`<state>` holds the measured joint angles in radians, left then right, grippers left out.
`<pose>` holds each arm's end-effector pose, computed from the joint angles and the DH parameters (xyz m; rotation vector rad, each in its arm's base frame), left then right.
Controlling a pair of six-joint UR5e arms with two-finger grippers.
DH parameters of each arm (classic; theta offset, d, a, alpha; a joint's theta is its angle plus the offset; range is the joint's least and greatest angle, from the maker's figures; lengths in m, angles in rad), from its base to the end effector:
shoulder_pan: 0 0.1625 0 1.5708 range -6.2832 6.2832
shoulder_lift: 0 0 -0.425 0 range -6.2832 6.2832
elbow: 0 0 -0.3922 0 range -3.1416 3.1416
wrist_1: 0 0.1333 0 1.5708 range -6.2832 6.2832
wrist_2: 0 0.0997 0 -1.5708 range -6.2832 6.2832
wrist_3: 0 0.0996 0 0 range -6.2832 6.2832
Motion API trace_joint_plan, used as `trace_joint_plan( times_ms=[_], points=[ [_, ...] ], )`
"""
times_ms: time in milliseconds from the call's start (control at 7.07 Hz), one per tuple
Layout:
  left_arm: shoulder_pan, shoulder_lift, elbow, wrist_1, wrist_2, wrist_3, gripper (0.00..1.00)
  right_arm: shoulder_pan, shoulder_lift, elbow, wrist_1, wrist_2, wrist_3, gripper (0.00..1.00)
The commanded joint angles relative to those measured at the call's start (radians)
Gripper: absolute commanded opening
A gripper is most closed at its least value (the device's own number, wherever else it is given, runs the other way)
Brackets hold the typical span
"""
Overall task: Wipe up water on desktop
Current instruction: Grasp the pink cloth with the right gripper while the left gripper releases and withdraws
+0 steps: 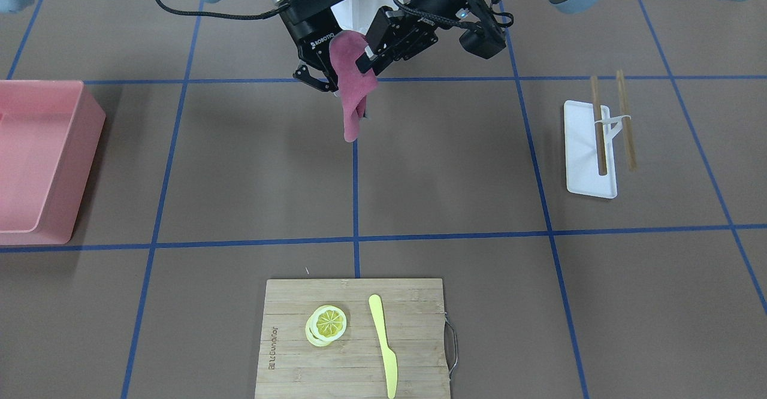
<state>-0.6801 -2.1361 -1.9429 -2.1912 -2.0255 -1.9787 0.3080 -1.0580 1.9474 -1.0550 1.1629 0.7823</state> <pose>0.3717 -0.4159 0.1067 -0.1486 1.5741 -0.5024 -0.4833 -0.3351 0.1450 1.0064 -1.0015 -0.1105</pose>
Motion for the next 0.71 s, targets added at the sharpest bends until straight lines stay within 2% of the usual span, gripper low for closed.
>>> trace_joint_plan(
  times_ms=[0, 141, 283, 424, 566],
  points=[
    [-0.05, 0.057, -0.005, 0.001, -0.009, 0.164, 0.98, 0.017, -0.019, 0.016, 0.001, 0.004, 0.0, 0.0],
    [-0.096, 0.114, -0.001, 0.002, -0.01, 0.272, 0.98, 0.025, -0.061, 0.059, -0.002, 0.009, -0.002, 0.0],
    [-0.163, 0.167, 0.007, 0.008, -0.06, 0.404, 0.98, 0.046, -0.103, 0.067, -0.002, 0.011, 0.0, 0.0],
    [-0.277, 0.221, 0.036, 0.014, -0.196, 0.569, 0.98, 0.074, -0.146, 0.067, -0.058, 0.011, 0.002, 0.0],
    [-0.396, 0.29, 0.063, 0.015, -0.302, 0.754, 0.98, 0.103, -0.151, 0.067, -0.191, 0.011, 0.002, 0.0]
  ],
)
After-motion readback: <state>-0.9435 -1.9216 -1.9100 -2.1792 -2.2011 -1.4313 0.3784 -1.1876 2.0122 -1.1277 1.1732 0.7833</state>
